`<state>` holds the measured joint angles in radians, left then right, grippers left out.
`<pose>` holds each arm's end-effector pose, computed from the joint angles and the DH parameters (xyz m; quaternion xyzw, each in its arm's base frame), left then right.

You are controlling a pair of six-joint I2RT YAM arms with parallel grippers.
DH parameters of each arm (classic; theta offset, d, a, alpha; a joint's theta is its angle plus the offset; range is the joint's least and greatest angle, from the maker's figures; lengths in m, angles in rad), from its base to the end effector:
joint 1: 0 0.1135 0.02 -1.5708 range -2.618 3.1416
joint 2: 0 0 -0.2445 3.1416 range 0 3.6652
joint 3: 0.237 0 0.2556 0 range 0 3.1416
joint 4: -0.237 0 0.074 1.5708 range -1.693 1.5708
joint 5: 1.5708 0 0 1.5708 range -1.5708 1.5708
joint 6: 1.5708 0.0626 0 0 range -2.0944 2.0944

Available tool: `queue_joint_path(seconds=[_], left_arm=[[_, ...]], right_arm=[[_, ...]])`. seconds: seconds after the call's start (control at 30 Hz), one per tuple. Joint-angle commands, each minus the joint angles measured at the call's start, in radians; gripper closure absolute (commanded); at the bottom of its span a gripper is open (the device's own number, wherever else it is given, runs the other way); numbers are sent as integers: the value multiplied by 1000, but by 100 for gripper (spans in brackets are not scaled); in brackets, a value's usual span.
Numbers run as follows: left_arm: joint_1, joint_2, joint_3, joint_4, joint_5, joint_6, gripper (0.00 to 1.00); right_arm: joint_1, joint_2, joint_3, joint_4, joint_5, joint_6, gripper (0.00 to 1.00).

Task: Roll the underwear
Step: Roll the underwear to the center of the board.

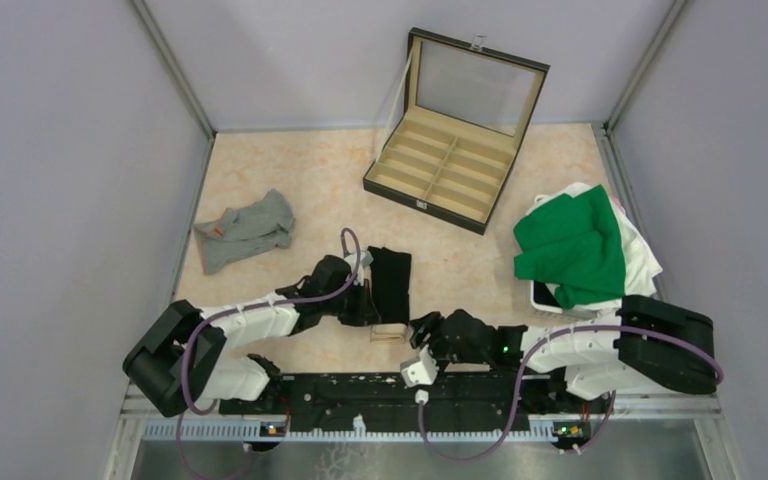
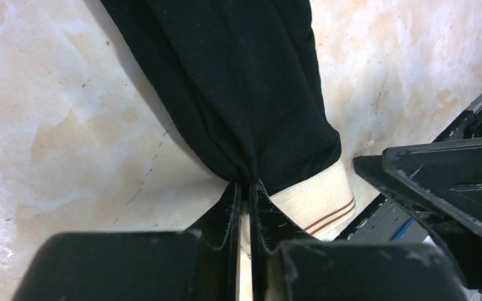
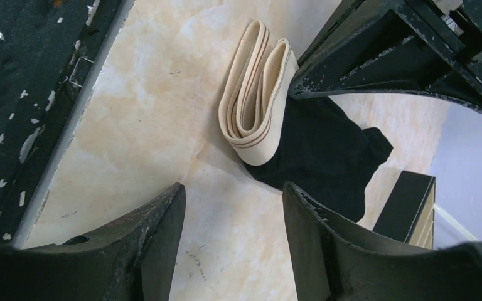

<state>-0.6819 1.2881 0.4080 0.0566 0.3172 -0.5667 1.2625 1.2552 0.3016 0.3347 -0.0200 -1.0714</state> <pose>0.1795 -0.1709 0.0971 0.1105 0.9145 -0.3300 0.2065 0.0741 0.2368 0.0988 -0.8191 0.3451 0.0526 0.4552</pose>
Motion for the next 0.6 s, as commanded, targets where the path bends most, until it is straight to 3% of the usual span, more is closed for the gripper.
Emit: queue_joint_path(seconds=[0.0,0.57], left_arm=[[-7,43,-15,-124,-49,13,94],[-8,70,-11,-124,-56,8,95]], right_arm=[[20,66,11,151,-11,-78,42],[32,195,48,193,-52,-116,45]])
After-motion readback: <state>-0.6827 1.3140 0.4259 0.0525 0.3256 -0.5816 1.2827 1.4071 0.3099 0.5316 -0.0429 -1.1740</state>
